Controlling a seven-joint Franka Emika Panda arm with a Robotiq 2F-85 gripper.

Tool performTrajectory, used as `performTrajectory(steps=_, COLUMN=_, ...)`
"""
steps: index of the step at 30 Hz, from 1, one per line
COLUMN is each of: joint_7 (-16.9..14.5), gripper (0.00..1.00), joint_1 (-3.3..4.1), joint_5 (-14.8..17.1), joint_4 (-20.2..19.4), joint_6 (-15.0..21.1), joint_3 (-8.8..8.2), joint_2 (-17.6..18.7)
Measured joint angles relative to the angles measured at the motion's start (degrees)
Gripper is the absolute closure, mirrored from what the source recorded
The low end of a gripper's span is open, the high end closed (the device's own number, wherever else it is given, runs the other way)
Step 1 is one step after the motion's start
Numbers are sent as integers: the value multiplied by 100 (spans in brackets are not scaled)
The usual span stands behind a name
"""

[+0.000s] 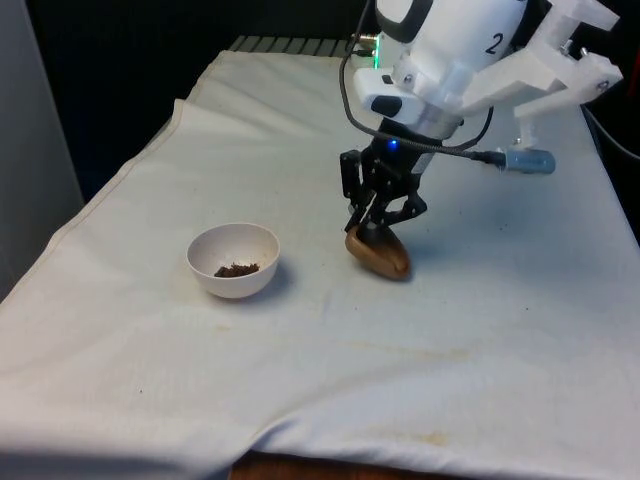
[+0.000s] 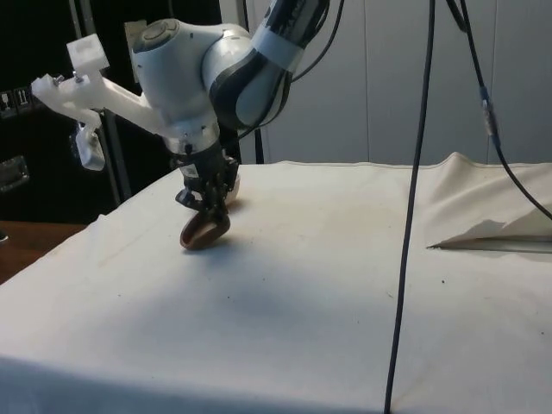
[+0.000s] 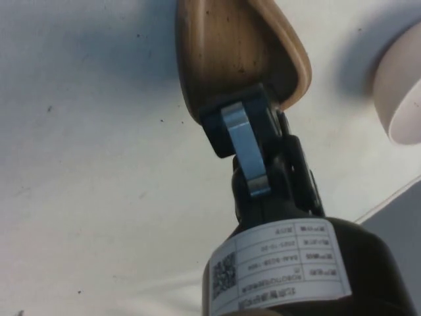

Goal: Pour the coffee beans from the cup into the bowl.

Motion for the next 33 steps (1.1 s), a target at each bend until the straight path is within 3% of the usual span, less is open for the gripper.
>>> performTrajectory(steps=31, joint_7=-138, gripper=100, joint_1=-17, joint_5=693, joint_4=-539, joint_6=1295, joint_3=-218, joint_2=-109)
performTrajectory(steps=33, joint_7=-166, gripper=97, joint_1=-23, joint_5=745, joint_4=-556, joint_6=1364, joint_3=-235, joint_2=-109)
